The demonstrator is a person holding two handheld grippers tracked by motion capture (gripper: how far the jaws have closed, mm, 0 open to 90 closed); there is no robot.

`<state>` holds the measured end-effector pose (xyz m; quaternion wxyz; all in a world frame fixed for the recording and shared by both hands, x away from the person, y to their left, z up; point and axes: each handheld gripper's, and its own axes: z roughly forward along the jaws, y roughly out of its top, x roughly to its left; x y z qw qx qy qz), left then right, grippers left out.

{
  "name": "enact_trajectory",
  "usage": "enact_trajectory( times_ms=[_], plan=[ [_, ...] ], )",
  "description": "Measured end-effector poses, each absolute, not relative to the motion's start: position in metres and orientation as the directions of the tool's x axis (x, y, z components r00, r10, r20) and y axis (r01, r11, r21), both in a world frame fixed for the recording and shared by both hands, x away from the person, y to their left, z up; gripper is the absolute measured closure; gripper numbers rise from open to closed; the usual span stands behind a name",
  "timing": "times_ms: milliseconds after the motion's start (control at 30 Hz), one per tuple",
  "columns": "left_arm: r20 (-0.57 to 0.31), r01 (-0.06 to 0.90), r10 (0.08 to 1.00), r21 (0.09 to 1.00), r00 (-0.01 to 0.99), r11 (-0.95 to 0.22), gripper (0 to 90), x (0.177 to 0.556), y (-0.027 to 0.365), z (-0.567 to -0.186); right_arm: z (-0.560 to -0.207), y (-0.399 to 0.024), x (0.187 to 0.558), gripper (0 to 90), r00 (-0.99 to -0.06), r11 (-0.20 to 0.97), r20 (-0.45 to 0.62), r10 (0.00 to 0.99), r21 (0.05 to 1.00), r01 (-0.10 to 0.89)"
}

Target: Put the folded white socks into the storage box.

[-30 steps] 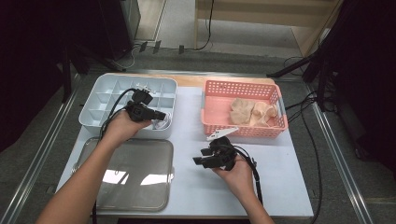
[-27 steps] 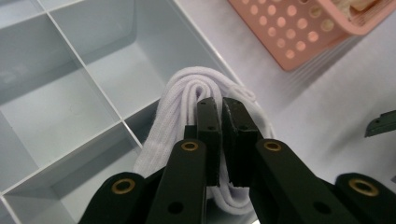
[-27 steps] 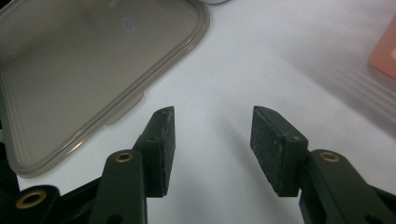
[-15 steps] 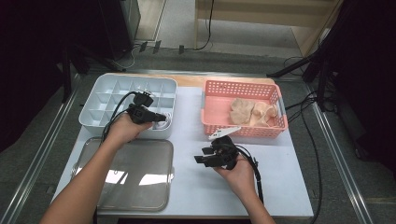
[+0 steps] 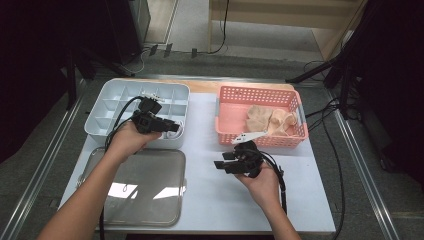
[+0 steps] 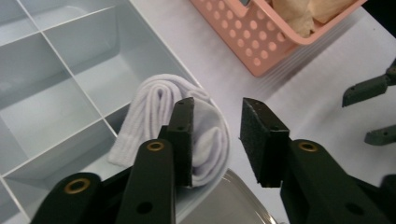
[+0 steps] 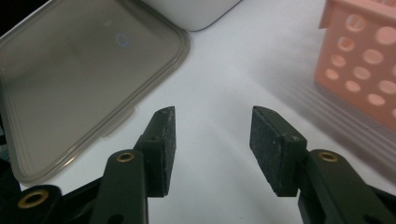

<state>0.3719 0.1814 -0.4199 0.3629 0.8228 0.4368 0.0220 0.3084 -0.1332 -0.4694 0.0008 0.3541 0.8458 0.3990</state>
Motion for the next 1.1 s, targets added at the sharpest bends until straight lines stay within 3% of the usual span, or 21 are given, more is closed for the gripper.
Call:
enact_trajectory(
  times_ms=[467, 1100],
  plan=[
    [-0.275, 0.663, 0.698, 0.649, 0.661, -0.373, 44.6, 0.339, 0.169, -0.421, -0.461, -0.149, 0.316, 51.6, -0.733, 0.412, 0.265, 0.626, 0.685, 0.600],
    [-0.265, 0.641, 0.683, 0.668, 0.680, -0.379, 42.0, 0.304, 0.157, -0.436, -0.451, -0.176, 0.326, 51.6, -0.697, 0.379, 0.246, 0.673, 0.694, 0.612]
  ],
)
